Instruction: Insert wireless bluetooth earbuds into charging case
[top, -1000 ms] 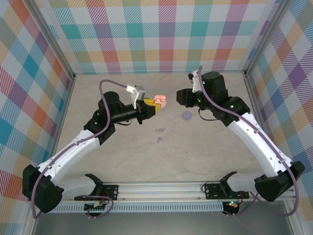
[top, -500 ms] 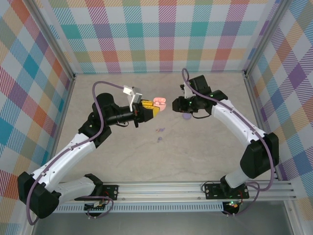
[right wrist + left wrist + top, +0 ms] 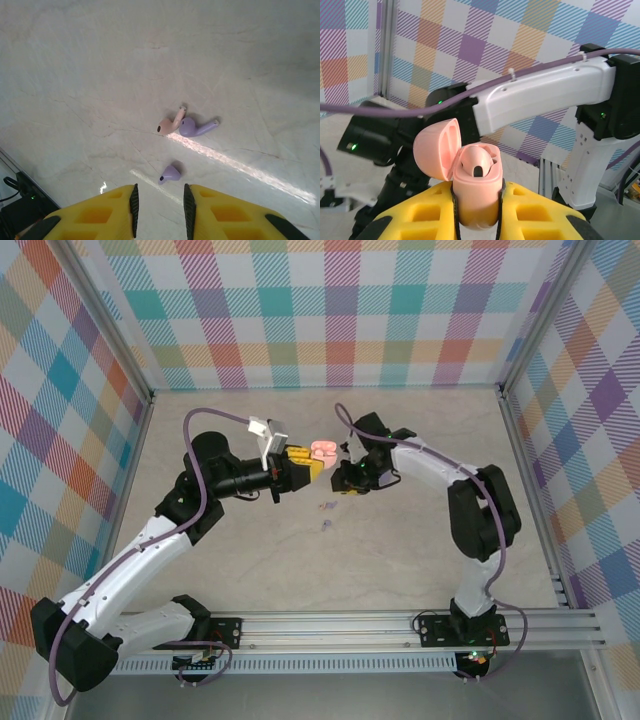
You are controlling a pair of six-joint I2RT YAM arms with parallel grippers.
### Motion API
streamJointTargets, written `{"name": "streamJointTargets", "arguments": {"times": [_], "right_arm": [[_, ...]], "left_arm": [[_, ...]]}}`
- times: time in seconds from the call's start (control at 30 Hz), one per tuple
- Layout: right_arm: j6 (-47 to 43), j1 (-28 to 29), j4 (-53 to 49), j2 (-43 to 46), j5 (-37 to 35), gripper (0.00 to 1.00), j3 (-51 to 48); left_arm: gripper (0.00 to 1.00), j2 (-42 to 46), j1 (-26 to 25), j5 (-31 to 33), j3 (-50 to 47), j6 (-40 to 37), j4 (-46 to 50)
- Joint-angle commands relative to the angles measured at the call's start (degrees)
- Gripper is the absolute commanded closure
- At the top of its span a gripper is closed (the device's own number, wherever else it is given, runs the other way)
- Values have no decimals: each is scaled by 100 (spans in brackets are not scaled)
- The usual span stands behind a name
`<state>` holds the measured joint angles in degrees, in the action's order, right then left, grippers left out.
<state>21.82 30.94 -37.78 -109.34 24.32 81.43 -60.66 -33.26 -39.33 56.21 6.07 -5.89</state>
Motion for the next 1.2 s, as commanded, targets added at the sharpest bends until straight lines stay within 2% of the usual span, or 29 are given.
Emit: {"name": "streamJointTargets", "arguments": {"times": [0.0, 0.4, 1.17], "right_arm": [[-90, 185, -192, -265, 275, 70, 441], [-222, 525, -897, -961, -1, 70, 953], [-111, 773, -1153, -1731, -473, 70, 1586]], "left_arm": [[97, 148, -47, 47, 196, -123, 8], [97, 121, -50, 84, 198, -121, 18], [97, 44, -53, 68, 198, -106, 0]]}}
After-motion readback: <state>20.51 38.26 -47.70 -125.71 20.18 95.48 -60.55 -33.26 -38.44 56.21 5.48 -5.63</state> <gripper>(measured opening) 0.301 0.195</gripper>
